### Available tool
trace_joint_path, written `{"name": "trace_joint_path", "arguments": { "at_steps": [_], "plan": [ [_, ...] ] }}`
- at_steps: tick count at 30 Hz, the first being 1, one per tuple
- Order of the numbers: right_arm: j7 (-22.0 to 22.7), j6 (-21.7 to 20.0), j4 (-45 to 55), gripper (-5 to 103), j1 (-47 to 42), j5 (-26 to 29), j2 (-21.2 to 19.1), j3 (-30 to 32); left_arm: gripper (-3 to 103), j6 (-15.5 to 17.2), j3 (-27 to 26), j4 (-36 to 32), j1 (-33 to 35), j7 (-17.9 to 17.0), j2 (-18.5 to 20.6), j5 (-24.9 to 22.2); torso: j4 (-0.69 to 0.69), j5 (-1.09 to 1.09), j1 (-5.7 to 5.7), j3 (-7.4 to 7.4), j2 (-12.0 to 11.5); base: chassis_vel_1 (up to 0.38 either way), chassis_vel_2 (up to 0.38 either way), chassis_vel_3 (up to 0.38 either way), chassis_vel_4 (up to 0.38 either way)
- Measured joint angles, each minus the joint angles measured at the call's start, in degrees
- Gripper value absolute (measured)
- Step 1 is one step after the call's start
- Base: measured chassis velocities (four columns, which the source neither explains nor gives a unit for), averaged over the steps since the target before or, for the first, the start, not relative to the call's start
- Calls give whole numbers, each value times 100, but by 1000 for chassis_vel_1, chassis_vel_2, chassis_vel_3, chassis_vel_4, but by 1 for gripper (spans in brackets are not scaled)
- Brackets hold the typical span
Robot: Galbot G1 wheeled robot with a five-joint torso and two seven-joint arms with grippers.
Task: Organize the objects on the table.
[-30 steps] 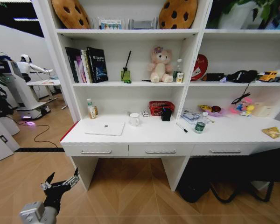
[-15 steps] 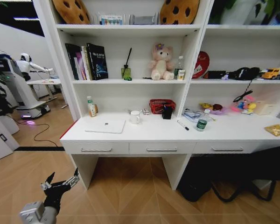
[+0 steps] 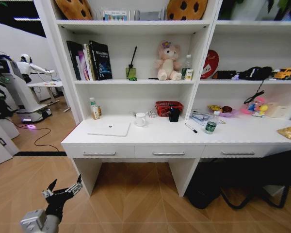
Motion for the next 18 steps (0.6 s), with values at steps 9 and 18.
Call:
{"name": "trace_joint_path", "arguments": {
  "at_steps": [9,18],
  "plan": [
    [-52,-329,-69,49,-20,112,1,33,100,0,0,0,0,0,0,0,1,-8,-18,-33,-45,0,0,0,0],
    [-127,-554,-70,22,-39,265,-67,43,100,0,0,0,0,0,0,0,-2,6,-9,-19,-29,0,0,0,0]
  ]
}}
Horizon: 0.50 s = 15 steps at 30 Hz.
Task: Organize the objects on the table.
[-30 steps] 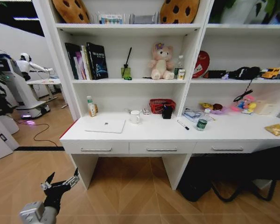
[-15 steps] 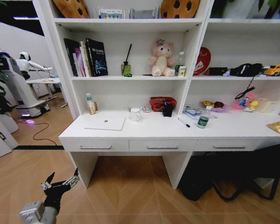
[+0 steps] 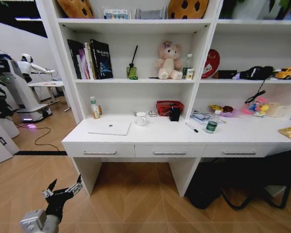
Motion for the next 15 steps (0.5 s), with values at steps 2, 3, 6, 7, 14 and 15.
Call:
{"name": "trace_joint_path", "arguments": {
  "at_steps": [2,3,6,7,14,15],
  "plan": [
    [0,-11,36,13,-15,48,-23,1,100,0,0,0,0,0,0,0,-1,-1,3,4,7,0,0,0,0],
    [0,-11,36,13,-15,48,-23,1,100,0,0,0,0,0,0,0,-1,-1,3,4,7,0,0,0,0],
    [-8,-10,180,9,-75,157,-34,0,100,0,0,0,0,0,0,0,2,-2,5,6,15,0,0,0,0],
    [-49,-6,339,9,-161,259,-44,-9,100,0,0,0,0,0,0,0,1,-2,7,8,17,0,0,0,0],
    [-308,1065,1452,9,-673,371,-201,-28,100,0,0,0,0,0,0,0,1,-6,11,14,28,0,0,0,0],
    [-289,1460,1617,9,-738,225,-228,-24,100,0,0,0,0,0,0,0,1,-4,11,15,30,0,0,0,0]
  ]
}}
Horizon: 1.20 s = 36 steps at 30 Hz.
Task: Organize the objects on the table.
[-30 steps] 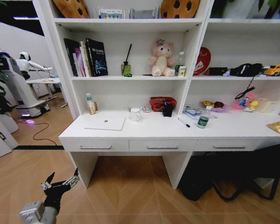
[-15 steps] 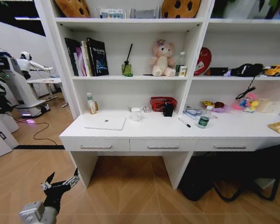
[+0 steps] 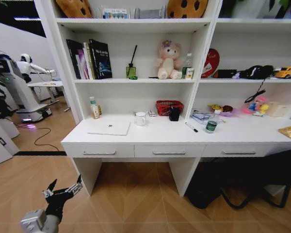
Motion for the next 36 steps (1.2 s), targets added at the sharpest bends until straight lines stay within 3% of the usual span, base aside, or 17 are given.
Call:
{"name": "trace_joint_path", "arguments": {
  "at_steps": [2,3,4,6,8,10,11,13,14,18,19,23,24,27,30,36],
  "plan": [
    [132,1123,391,9,-120,-222,-41,21,100,0,0,0,-1,0,0,0,1,-2,3,2,3,0,0,0,0],
    [132,1123,391,9,-120,-222,-41,21,100,0,0,0,-1,0,0,0,1,-2,3,2,3,0,0,0,0],
    [169,1474,757,9,-262,-239,-74,22,100,0,0,0,0,0,0,0,3,2,3,3,4,0,0,0,0],
    [130,1795,1773,9,-687,37,-189,-21,100,0,0,0,0,-1,0,0,0,-1,4,5,6,0,0,0,0],
    [66,1780,2358,9,-920,322,-273,-67,100,0,0,0,0,1,0,0,-1,-1,4,5,7,0,0,0,0],
    [-1,1319,3902,9,-1496,1219,-539,-153,100,0,0,0,0,-1,0,0,-1,-2,4,6,10,0,0,0,0],
    [-1,1319,3902,9,-1496,1219,-539,-153,100,0,0,0,0,-1,0,0,-1,-2,4,6,10,0,0,0,0],
    [151,678,5457,9,-1976,2238,-762,-167,100,0,0,0,-1,0,0,0,1,-2,5,7,12,0,0,0,0],
    [151,678,5457,9,-1976,2238,-762,-167,100,0,0,0,-1,0,0,0,1,-2,5,7,12,0,0,0,0],
    [816,-567,8163,9,-2723,3655,-1123,30,100,0,0,0,0,1,0,0,2,-4,7,8,16,0,0,0,0],
    [816,-567,8163,9,-2723,3655,-1123,30,100,0,0,0,0,1,0,0,2,-4,7,8,16,0,0,0,0],
    [1635,-1310,10009,9,-3171,4597,-1260,490,100,0,0,0,0,2,0,0,1,-3,15,20,37,0,0,0,0],
    [1635,-1310,10009,9,-3171,4597,-1260,490,100,0,0,0,0,2,0,0,1,-3,15,20,37,0,0,0,0],
    [2326,-1900,10927,9,-3411,5400,-1285,1074,100,0,0,0,-1,0,0,0,2,-2,47,67,116,0,0,0,0],
    [2653,-2192,11363,9,-3516,5818,-1323,1528,100,0,0,0,-1,0,0,0,1,-1,73,106,182,0,0,0,0],
    [2837,-2308,11575,9,-3305,6205,-1453,2171,100,0,0,0,0,0,0,0,1,-1,140,199,341,0,0,0,0]
  ]
}}
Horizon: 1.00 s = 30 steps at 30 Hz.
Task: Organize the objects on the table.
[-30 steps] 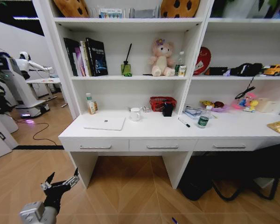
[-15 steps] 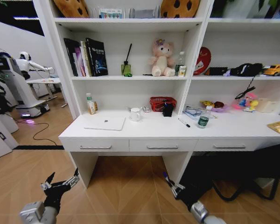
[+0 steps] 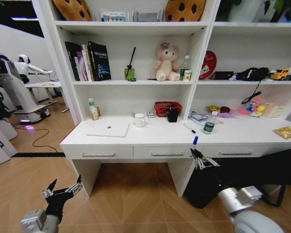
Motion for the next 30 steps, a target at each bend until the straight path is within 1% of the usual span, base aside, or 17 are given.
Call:
{"name": "trace_joint_path", "arguments": {
  "at_steps": [5,7,9,10,13,14,17,22,28,30],
  "plan": [
    [-100,149,-375,9,422,-43,-109,209,100,0,0,0,0,0,0,0,1,1,58,81,137,0,0,0,0],
    [-104,172,-471,9,535,-40,-138,214,100,0,0,0,0,0,0,0,0,1,71,100,170,0,0,0,0],
    [-102,221,-765,9,898,-19,-226,180,100,0,0,0,0,0,0,0,-1,1,106,148,253,0,0,0,0],
    [-102,221,-765,9,898,-19,-226,180,100,0,0,0,0,0,0,0,-1,1,106,148,253,0,0,0,0],
    [-40,228,-1155,9,1499,109,-399,-28,100,0,0,0,0,0,0,0,1,0,151,210,360,0,0,0,0],
    [-40,228,-1155,9,1499,109,-399,-28,100,0,0,0,0,0,0,0,1,0,151,210,360,0,0,0,0],
    [-21,280,-1613,9,2034,167,-602,-297,100,0,0,0,0,0,0,0,1,-1,200,273,470,0,0,0,0],
    [-47,366,-1795,9,2199,208,-621,-516,100,0,0,0,0,0,0,0,1,-1,245,337,580,0,0,0,0],
    [-69,532,-1766,9,2054,120,-383,-707,100,0,0,0,0,0,0,0,0,-1,327,431,759,0,0,0,0],
    [-79,585,-1758,9,2024,102,-368,-710,100,0,0,0,0,0,0,0,1,0,344,453,796,0,0,0,0]
  ]
}}
